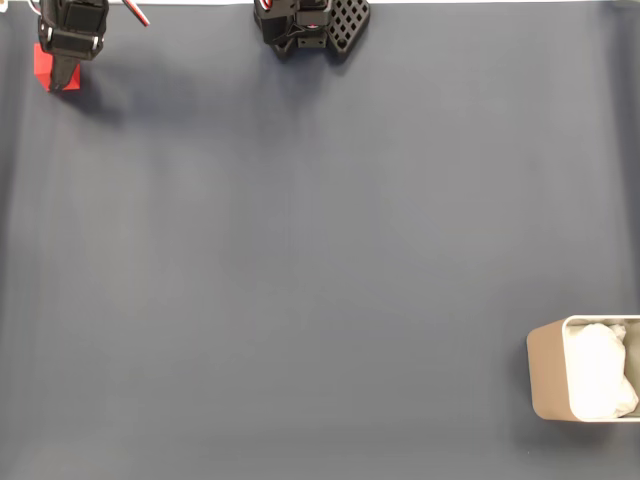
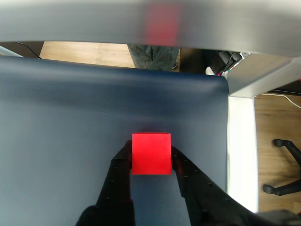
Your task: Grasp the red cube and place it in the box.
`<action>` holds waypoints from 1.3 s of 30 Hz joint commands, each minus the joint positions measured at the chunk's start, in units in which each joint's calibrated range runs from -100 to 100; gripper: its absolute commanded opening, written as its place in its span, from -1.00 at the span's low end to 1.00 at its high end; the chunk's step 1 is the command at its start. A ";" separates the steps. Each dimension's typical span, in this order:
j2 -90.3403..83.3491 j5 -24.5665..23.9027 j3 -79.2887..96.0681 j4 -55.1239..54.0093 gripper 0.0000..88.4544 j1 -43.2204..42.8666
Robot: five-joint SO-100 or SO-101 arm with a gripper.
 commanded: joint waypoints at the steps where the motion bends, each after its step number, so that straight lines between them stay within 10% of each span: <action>1: -2.88 0.00 -3.11 1.94 -0.76 -0.90; 39: -17.09 0.54 -12.96 15.05 -0.77 -22.00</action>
